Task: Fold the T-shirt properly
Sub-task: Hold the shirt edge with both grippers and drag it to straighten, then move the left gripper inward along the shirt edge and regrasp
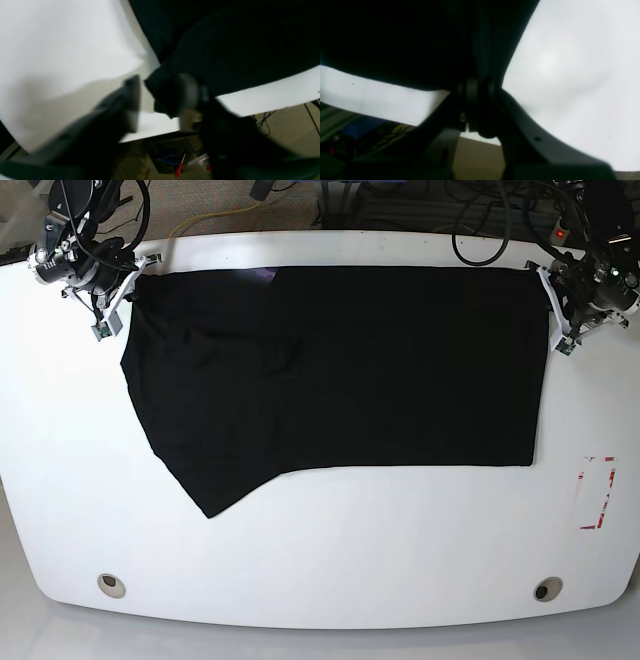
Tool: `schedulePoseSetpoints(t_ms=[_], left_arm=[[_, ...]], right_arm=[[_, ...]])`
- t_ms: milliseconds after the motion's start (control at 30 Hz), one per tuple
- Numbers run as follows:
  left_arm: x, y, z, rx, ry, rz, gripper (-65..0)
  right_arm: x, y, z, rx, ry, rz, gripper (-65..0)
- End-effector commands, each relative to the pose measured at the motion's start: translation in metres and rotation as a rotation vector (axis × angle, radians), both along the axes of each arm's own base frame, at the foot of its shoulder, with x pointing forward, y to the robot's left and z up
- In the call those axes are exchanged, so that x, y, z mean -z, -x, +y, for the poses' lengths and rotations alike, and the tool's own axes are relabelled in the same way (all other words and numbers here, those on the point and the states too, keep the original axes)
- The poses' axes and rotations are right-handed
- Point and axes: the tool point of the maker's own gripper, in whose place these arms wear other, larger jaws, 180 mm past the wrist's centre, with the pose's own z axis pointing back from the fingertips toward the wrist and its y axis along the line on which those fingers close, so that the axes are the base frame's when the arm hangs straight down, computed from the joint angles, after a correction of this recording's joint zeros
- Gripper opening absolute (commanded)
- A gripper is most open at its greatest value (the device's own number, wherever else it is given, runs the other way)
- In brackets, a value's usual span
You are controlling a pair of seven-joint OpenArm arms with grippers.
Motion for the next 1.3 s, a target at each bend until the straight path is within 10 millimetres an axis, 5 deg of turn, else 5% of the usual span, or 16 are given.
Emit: schedulePoseSetpoints(t_ms=[0, 133, 667, 1033, 1267], left_arm=[[-0.009, -0.006, 0.006, 0.009, -0.023, -0.027, -54.9], [-0.009, -0.008, 0.005, 0.008, -0.021, -0.031, -63.1], [-0.028, -0.025, 0.005, 0.025, -0.045, -0.097, -63.3], [-0.063, -0.073, 0.011, 0.020, -0.063, -0.235, -63.3], [-0.054, -0.092, 0.033, -0.045, -0.106, -0.211, -62.9]], right_arm=[[-0.009, -0.007, -0.003, -0.005, 0.009, -0.036, -61.0], [-0.009, -0.007, -0.003, -0.005, 0.009, -0.036, -61.2], [-0.009, -0.008, -0.003, -0.005, 0.007, -0.039, -61.2], [-0.009, -0.008, -0.003, -0.005, 0.007, -0.039, -61.2], [-0.009, -0.008, -0.002, -0.004, 0.005, -0.039, -61.2]])
